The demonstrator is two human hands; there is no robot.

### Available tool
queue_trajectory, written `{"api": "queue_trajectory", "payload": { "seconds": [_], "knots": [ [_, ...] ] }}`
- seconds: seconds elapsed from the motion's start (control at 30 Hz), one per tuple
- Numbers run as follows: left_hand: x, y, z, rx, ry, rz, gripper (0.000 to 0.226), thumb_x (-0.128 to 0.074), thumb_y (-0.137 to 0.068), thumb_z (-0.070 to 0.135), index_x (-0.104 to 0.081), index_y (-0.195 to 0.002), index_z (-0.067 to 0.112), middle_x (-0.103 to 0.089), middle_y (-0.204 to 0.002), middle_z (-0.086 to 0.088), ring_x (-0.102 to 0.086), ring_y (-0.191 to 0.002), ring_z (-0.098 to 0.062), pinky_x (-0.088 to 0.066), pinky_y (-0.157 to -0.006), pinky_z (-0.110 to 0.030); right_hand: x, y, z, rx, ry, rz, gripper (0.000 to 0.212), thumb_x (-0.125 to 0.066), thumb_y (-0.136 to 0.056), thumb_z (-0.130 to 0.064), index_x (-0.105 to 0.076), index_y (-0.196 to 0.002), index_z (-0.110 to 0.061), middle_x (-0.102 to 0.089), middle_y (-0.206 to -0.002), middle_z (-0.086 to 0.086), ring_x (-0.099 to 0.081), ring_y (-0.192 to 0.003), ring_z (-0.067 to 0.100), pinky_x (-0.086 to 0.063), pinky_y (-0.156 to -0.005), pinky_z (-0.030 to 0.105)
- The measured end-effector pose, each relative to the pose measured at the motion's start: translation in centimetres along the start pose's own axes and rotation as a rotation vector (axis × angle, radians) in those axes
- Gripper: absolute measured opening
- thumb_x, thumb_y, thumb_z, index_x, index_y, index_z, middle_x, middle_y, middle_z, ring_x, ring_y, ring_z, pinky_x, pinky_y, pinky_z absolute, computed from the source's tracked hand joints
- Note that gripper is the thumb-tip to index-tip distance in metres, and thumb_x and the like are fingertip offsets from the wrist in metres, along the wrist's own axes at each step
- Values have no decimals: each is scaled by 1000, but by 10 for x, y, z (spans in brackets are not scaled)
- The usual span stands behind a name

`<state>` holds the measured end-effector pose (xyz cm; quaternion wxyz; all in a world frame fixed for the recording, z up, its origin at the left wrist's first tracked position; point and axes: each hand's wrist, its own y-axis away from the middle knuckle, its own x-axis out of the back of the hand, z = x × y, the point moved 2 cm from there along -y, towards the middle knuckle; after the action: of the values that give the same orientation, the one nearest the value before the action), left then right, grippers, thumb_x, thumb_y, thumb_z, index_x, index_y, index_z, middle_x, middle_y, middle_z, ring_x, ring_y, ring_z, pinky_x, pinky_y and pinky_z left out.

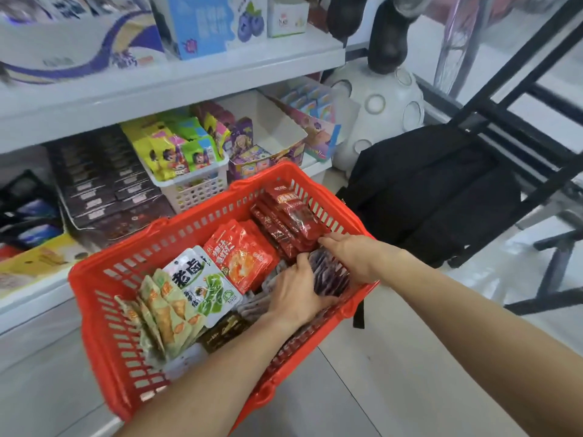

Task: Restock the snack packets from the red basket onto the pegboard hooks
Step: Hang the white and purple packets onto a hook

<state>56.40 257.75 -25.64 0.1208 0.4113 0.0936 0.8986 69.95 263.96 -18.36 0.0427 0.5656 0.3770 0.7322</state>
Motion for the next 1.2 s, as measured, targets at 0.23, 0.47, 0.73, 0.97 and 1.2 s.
{"api": "queue_trajectory", "payload": {
  "seconds": [0.23, 0.47, 0.73, 0.97, 1.2],
  "knots": [
    [-15, -2, -5, 7, 24, 45, 98, -93, -75, 42, -40, -152, 13, -58, -146, -10, -53, -139, -28, -44, -114, -41, -2, -14, 1, 65, 85, -13, 85, -86, -81, -26, -41, -152, -18, -51, -151, 4, -50, -139, 25, -43, -116, 37],
    [-19, -8, 0, 19, -35, 67, 64, -80, -85, 51, -57, -138, 22, -59, -133, -6, -58, -127, -32, -51, -104, -49, -14, -23, -3, 152, 240, -12, 60, -80, -86, -28, -56, -140, -19, -57, -139, 3, -58, -128, 25, -47, -111, 40],
    [-19, -12, -10, -3, -34, 192, 44, -68, -100, 33, -62, -142, 20, -68, -133, -7, -62, -126, -27, -50, -104, -42, -11, -28, -5, 179, 318, -73, 82, -84, -83, -33, -44, -153, -17, -48, -145, 2, -57, -128, 28, -48, -106, 40],
    [-19, -13, -15, -4, 29, 210, 57, -76, -94, 45, -62, -144, 21, -69, -131, -3, -64, -123, -23, -49, -102, -36, -16, -32, -5, 204, 326, 73, 49, -60, -96, -30, -55, -141, -11, -63, -131, 8, -65, -115, 30, -54, -99, 43],
    [-19, -12, -12, 15, -31, 239, 58, -79, -90, 50, -65, -139, 22, -68, -133, 2, -63, -125, -20, -50, -100, -34, -22, -41, -1, 237, 394, 33, 65, -73, -89, -37, -52, -145, -13, -61, -135, 8, -63, -120, 31, -53, -103, 46]
  ]
}}
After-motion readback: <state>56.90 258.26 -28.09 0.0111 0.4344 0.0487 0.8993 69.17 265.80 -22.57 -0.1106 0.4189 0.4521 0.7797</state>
